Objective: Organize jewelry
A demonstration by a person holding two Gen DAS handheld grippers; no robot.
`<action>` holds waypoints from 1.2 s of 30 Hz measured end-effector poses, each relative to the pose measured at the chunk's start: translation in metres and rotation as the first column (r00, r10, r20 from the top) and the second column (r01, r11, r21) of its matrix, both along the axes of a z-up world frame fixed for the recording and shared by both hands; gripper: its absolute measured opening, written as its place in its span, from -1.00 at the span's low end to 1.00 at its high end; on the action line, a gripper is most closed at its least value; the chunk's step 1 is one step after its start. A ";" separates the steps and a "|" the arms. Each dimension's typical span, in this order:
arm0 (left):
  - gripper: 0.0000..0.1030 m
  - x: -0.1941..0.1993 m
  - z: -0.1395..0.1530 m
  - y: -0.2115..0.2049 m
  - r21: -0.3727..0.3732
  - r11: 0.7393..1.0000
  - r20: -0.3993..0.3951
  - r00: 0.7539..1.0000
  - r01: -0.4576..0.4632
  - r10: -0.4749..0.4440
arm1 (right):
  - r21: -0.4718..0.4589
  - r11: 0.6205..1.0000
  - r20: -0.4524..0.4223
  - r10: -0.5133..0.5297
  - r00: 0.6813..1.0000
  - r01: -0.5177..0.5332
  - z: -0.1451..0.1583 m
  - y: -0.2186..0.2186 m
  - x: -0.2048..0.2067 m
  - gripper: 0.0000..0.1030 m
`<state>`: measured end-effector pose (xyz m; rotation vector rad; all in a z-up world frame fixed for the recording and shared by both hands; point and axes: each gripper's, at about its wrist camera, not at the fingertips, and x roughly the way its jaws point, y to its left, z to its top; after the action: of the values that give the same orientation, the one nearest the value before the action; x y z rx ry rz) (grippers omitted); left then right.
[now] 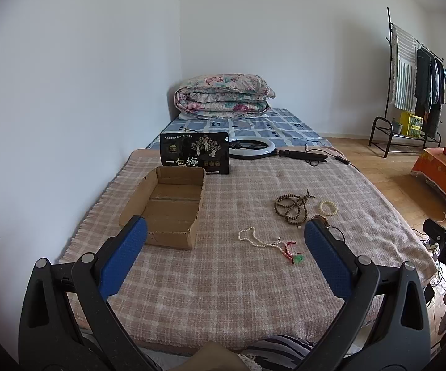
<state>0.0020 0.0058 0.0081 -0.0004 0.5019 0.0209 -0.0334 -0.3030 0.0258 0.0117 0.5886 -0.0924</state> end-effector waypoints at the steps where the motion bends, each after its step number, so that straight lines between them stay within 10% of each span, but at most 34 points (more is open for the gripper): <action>1: 1.00 0.000 0.000 0.000 0.000 1.000 0.000 1.000 0.000 0.000 | 0.000 1.000 0.000 0.000 1.000 0.000 0.000 0.000 0.000 0.99; 36: 1.00 0.000 0.004 0.002 -0.004 1.000 0.010 1.000 -0.001 0.001 | -0.002 1.000 -0.013 0.010 1.000 -0.010 -0.001 0.001 0.002 0.99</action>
<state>0.0017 0.0079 0.0125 -0.0045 0.4915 0.0207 -0.0310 -0.3017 0.0249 0.0057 0.6019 -0.0834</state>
